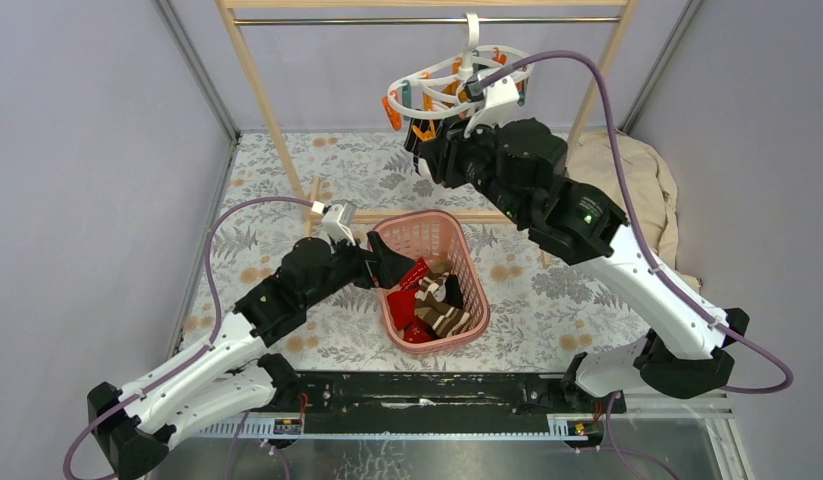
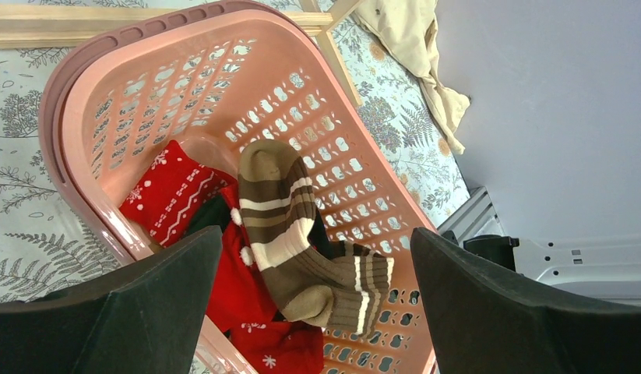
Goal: Remove the socks clipped to the hanger
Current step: Adjust the hanger on the clothesline.
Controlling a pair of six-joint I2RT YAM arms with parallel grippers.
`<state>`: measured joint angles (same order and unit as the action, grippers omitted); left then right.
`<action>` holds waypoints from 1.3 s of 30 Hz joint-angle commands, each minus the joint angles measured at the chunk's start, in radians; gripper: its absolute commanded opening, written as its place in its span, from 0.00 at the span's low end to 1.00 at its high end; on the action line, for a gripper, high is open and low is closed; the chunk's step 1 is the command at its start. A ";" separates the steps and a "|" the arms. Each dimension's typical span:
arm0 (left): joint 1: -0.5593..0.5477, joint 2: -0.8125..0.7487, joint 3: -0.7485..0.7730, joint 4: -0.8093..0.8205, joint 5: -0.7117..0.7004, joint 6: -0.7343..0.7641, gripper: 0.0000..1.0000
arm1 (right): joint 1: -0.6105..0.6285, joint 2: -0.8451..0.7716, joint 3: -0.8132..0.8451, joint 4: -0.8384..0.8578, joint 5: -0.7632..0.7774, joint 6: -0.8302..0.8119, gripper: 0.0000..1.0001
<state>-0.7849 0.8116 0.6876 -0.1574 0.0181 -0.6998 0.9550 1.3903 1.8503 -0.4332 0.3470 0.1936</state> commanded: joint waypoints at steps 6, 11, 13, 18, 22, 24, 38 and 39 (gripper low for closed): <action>-0.005 -0.028 0.026 -0.005 -0.015 0.036 0.99 | 0.005 -0.077 -0.170 0.187 0.065 0.013 0.40; -0.005 -0.027 0.025 -0.005 -0.015 0.037 0.99 | 0.005 -0.100 -0.262 0.311 0.081 -0.013 0.42; -0.005 -0.024 0.026 -0.005 -0.014 0.039 0.99 | 0.005 -0.111 -0.297 0.371 0.086 -0.021 0.43; -0.005 -0.019 0.030 -0.005 -0.014 0.042 0.99 | 0.005 -0.133 -0.361 0.512 0.091 -0.041 0.45; -0.005 -0.012 0.035 -0.006 -0.013 0.044 0.99 | 0.004 -0.128 -0.382 0.596 0.085 -0.059 0.45; -0.005 -0.012 0.036 -0.006 -0.010 0.043 0.99 | 0.005 -0.117 -0.385 0.631 0.083 -0.066 0.45; -0.005 -0.036 0.039 -0.030 0.010 0.046 0.99 | 0.004 0.018 -0.286 0.694 0.153 -0.085 0.46; -0.005 -0.037 0.040 -0.030 0.012 0.046 0.99 | 0.005 0.025 -0.281 0.699 0.155 -0.084 0.46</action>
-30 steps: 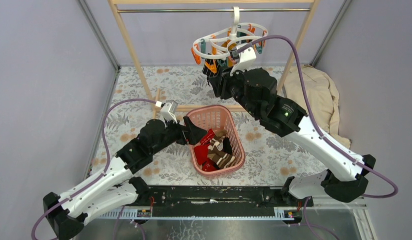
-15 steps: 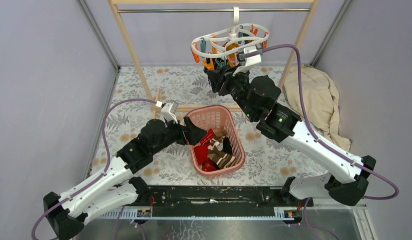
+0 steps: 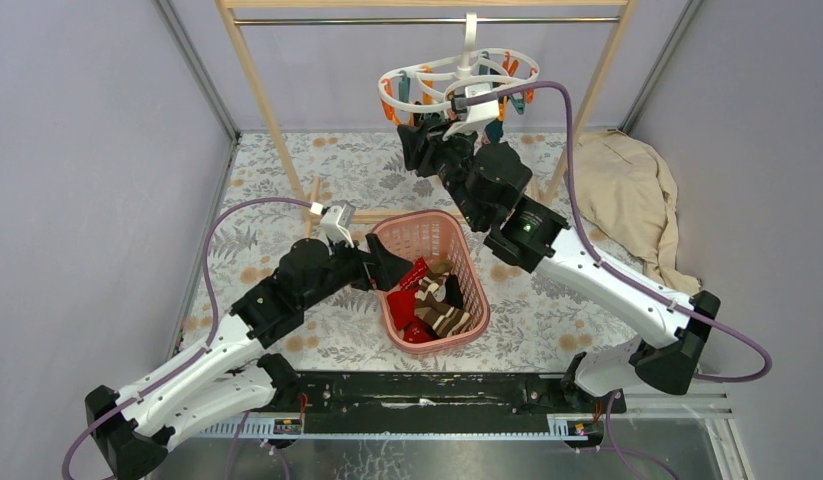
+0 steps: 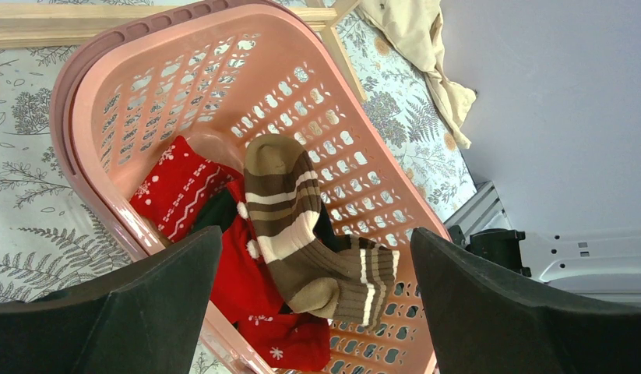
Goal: Remove the socks clipped to the hanger
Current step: Adjust the hanger on the clothesline.
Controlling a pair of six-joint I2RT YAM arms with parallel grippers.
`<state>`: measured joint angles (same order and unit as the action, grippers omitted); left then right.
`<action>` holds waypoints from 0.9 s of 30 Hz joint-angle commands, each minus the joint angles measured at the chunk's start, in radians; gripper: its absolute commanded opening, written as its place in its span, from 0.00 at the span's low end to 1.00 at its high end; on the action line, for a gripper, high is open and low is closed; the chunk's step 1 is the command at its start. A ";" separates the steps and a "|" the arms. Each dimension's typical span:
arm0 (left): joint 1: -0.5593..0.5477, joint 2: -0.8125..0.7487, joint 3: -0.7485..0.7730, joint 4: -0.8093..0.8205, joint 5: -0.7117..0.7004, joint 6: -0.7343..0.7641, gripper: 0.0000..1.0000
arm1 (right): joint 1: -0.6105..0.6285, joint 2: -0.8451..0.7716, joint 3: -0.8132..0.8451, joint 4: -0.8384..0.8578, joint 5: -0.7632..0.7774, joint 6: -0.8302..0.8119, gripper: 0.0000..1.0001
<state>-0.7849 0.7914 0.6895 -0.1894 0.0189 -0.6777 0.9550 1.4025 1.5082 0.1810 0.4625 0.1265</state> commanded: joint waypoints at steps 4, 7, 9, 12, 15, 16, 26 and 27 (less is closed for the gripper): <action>-0.005 -0.011 0.038 0.004 0.018 0.025 0.99 | 0.005 0.030 0.067 0.112 0.076 -0.020 0.46; -0.005 -0.008 0.038 0.004 0.022 0.028 0.99 | 0.005 0.032 0.060 0.143 0.118 -0.031 0.45; -0.005 -0.006 0.038 0.005 0.024 0.028 0.99 | 0.005 0.033 0.055 0.169 0.140 -0.041 0.45; -0.005 -0.005 0.038 0.006 0.028 0.027 0.99 | 0.005 0.041 0.059 0.196 0.153 -0.058 0.41; -0.005 -0.005 0.037 0.005 0.030 0.029 0.99 | 0.005 0.056 0.077 0.190 0.153 -0.070 0.37; -0.005 -0.003 0.037 0.007 0.030 0.029 0.99 | 0.005 0.061 0.082 0.184 0.153 -0.070 0.36; -0.005 -0.012 0.029 0.006 0.039 0.026 0.99 | 0.005 0.009 0.020 0.183 0.167 -0.079 0.20; -0.005 -0.012 0.028 0.005 0.039 0.025 0.99 | 0.004 -0.003 0.009 0.181 0.167 -0.079 0.20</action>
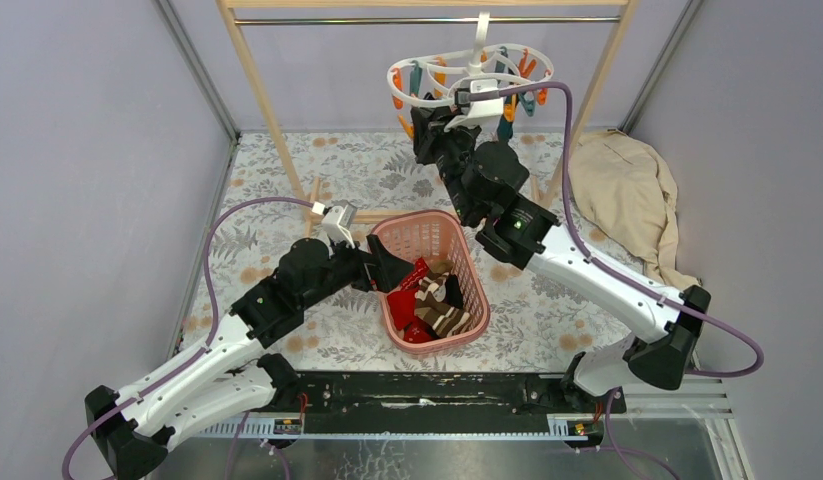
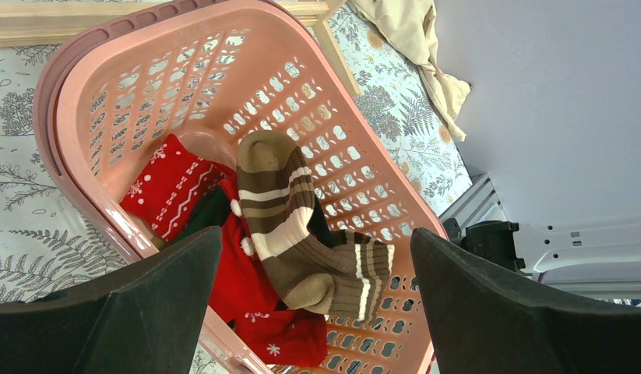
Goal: Remove the socks clipped to the hanger
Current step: Adjust the hanger on the clothesline.
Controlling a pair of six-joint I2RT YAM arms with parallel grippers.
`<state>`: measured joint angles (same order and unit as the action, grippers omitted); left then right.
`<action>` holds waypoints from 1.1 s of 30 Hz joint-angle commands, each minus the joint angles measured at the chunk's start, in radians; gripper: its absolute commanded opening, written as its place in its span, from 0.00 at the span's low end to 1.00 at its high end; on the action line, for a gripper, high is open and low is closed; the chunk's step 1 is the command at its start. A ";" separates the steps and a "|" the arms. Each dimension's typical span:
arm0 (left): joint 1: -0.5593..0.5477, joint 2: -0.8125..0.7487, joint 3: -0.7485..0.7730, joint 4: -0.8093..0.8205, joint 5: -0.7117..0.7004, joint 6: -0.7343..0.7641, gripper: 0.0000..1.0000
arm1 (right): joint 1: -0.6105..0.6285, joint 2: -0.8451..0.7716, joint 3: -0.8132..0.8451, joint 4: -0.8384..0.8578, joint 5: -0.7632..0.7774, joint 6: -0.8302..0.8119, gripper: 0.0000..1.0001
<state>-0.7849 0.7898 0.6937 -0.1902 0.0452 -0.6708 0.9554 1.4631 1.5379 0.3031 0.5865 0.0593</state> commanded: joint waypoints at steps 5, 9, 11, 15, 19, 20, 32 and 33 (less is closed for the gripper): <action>-0.005 -0.009 0.027 0.000 0.020 0.017 0.99 | 0.005 -0.143 -0.096 0.055 0.051 -0.006 0.18; -0.005 -0.011 0.033 -0.009 0.020 0.015 0.99 | 0.005 -0.208 -0.139 0.032 0.052 0.000 0.17; -0.005 -0.013 0.035 -0.014 0.019 0.015 0.99 | 0.004 -0.238 -0.152 0.016 0.050 -0.002 0.17; -0.005 -0.018 0.040 -0.028 0.015 0.013 0.99 | 0.003 -0.291 -0.164 -0.019 0.047 -0.015 0.17; -0.005 -0.023 0.049 -0.042 0.007 0.013 0.99 | 0.003 -0.338 -0.170 -0.056 0.044 -0.030 0.17; -0.005 -0.025 0.050 -0.047 0.006 0.014 0.99 | 0.003 -0.351 -0.170 -0.067 0.046 -0.036 0.17; -0.005 -0.019 0.063 -0.057 0.001 0.007 0.99 | -0.014 -0.442 -0.197 -0.124 0.195 -0.158 0.20; -0.005 -0.019 0.064 -0.058 0.001 0.006 0.99 | -0.027 -0.445 -0.194 -0.132 0.201 -0.158 0.20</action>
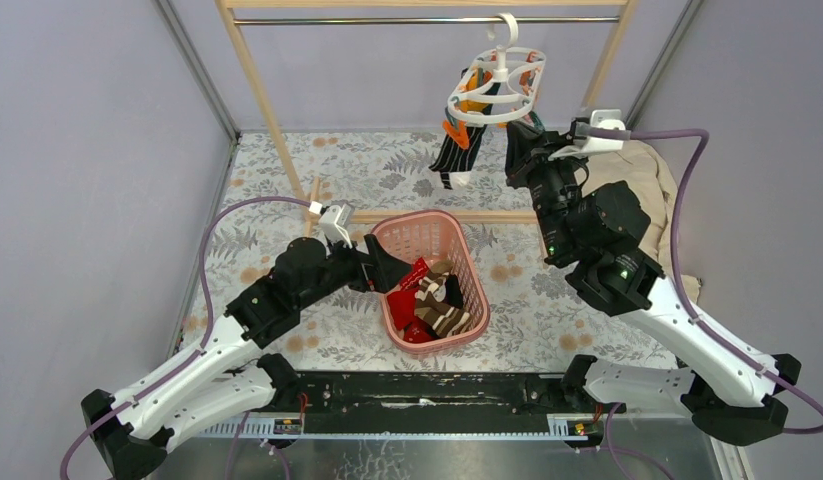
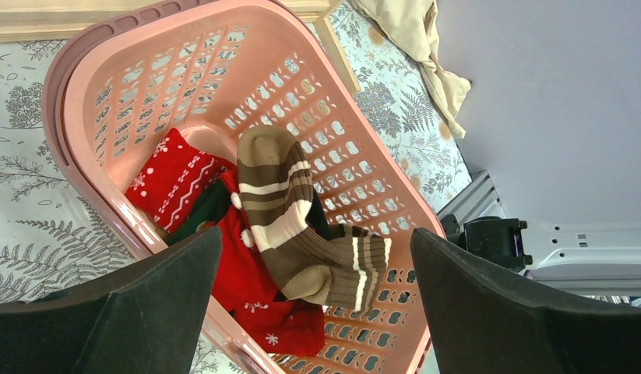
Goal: Remove the socks clipped to the hanger
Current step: Adjust the hanger on the clothesline.
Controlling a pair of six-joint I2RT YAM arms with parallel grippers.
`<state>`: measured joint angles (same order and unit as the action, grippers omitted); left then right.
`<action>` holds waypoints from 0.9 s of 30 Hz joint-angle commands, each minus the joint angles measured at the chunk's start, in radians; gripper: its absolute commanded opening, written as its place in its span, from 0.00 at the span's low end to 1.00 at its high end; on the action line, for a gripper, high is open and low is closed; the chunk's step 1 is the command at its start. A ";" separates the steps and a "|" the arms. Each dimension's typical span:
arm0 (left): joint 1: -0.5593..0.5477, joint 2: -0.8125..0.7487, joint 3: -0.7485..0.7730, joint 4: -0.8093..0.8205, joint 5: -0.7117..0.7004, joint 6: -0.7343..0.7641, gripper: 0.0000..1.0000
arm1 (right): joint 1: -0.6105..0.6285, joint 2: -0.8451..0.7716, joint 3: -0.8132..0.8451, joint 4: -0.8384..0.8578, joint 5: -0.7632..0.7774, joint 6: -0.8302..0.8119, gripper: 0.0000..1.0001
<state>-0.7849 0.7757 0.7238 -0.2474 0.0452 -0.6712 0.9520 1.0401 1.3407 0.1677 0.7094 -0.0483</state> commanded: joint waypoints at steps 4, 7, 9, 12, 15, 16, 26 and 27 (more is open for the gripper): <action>-0.005 -0.003 0.035 -0.003 -0.002 0.004 0.99 | -0.095 -0.032 0.017 -0.056 0.082 -0.019 0.20; -0.005 -0.003 0.037 -0.010 -0.003 0.004 0.99 | -0.178 -0.044 0.025 -0.120 0.041 0.038 0.20; -0.005 -0.003 0.039 -0.013 -0.006 0.004 0.99 | -0.217 -0.047 0.032 -0.146 0.031 0.044 0.20; -0.004 -0.003 0.040 -0.018 -0.009 0.004 0.99 | -0.249 -0.054 0.035 -0.159 0.017 0.044 0.20; -0.005 -0.003 0.042 -0.019 -0.014 0.006 0.99 | -0.277 -0.048 0.049 -0.192 -0.001 0.044 0.20; -0.005 -0.001 0.044 -0.018 -0.014 0.008 0.99 | -0.285 -0.044 0.058 -0.207 -0.016 0.064 0.21; -0.005 0.026 0.043 -0.001 -0.011 0.010 0.99 | -0.295 0.108 0.363 -0.495 -0.513 0.064 0.63; -0.005 0.027 0.041 0.004 -0.011 0.009 0.99 | -0.296 0.125 0.377 -0.510 -0.541 0.064 0.63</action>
<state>-0.7849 0.8001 0.7422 -0.2684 0.0441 -0.6712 0.6598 1.1275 1.6321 -0.2405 0.3897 0.0166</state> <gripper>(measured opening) 0.986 0.619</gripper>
